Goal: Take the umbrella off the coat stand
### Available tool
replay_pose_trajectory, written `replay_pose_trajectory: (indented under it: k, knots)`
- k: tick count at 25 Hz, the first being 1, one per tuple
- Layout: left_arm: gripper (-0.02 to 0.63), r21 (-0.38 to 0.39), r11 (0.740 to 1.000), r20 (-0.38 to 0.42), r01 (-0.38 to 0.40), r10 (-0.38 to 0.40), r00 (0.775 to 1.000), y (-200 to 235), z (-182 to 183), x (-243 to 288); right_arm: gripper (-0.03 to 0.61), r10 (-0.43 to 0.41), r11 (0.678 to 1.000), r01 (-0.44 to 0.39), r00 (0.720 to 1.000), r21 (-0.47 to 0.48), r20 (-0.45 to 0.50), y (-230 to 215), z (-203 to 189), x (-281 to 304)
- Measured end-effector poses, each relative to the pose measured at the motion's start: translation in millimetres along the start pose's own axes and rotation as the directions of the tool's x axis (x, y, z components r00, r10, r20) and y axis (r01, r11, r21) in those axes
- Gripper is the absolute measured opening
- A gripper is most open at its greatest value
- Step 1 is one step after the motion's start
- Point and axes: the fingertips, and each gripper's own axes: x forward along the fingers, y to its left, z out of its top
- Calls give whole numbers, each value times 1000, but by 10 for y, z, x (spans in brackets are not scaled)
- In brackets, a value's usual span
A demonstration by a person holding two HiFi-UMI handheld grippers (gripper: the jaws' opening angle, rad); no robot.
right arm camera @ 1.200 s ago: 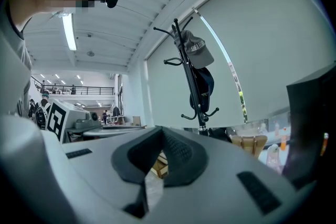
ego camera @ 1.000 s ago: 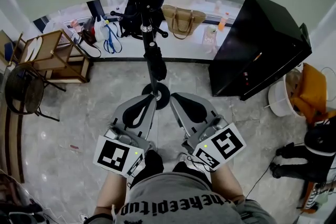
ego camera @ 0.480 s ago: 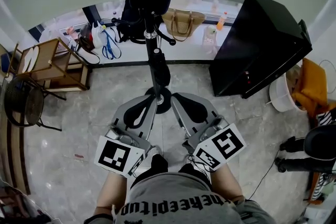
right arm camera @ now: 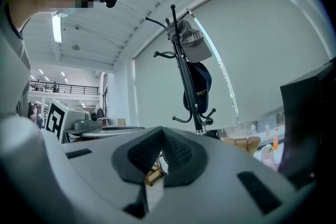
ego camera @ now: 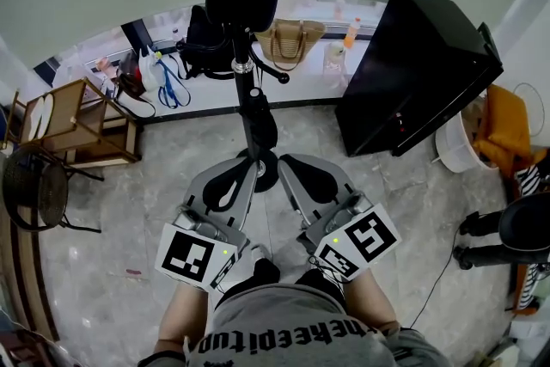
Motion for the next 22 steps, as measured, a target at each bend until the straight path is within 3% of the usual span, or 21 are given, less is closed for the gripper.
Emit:
replay_pose_trajectory:
  k: [22]
  knots:
    - [15,-27,995,12,101,-100,995,174,-82,11,11,-102,995,102,995,-7,-4,44,-59,135]
